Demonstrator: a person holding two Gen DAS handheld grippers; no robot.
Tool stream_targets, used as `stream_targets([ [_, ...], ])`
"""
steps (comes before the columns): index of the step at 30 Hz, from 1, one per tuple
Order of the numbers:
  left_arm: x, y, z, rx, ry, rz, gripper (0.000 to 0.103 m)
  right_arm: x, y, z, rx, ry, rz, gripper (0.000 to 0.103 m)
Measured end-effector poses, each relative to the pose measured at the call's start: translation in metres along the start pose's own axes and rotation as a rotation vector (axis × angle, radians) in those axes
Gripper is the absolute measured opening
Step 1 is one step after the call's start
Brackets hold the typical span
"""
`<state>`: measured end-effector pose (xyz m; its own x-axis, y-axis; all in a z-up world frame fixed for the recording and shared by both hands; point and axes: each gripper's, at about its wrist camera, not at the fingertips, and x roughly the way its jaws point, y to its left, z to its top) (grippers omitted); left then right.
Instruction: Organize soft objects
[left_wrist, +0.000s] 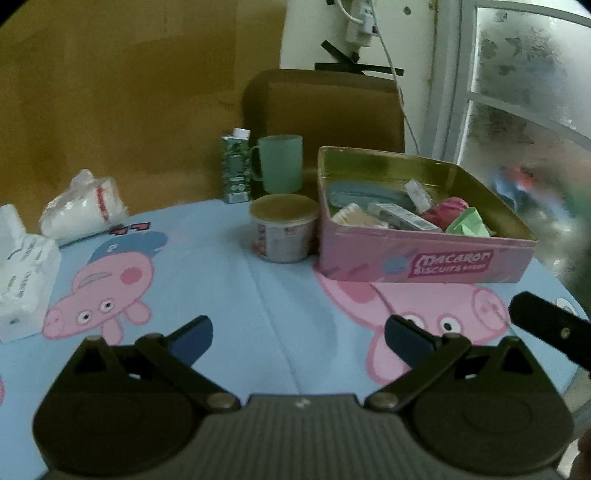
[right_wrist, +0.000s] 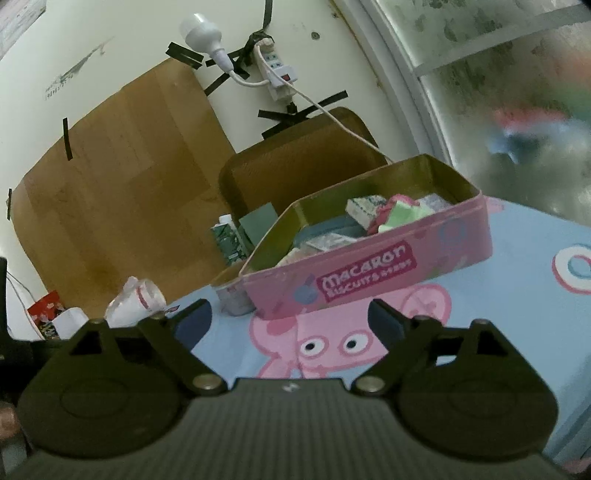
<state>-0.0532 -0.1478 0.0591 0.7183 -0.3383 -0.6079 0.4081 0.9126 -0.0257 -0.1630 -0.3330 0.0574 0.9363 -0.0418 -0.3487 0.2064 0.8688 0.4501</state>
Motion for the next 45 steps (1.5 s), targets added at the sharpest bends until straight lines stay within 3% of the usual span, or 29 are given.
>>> stream_targets([
  [11,-0.011,0.015,-0.009,0.008,-0.026,0.02,0.103,-0.002,0.02,-0.006,-0.035,0.019,0.02,0.096],
  [24,-0.002,0.023,-0.012,0.047,-0.056,0.017,0.103,0.013,0.027,-0.009,-0.071,0.032,-0.014,0.097],
  [36,0.03,0.04,-0.008,0.067,-0.077,-0.001,0.103,0.043,0.033,-0.015,-0.112,0.074,-0.108,0.097],
  [45,0.055,0.042,0.0,0.129,-0.106,-0.058,0.103,0.053,0.04,-0.017,-0.111,0.085,-0.206,0.097],
])
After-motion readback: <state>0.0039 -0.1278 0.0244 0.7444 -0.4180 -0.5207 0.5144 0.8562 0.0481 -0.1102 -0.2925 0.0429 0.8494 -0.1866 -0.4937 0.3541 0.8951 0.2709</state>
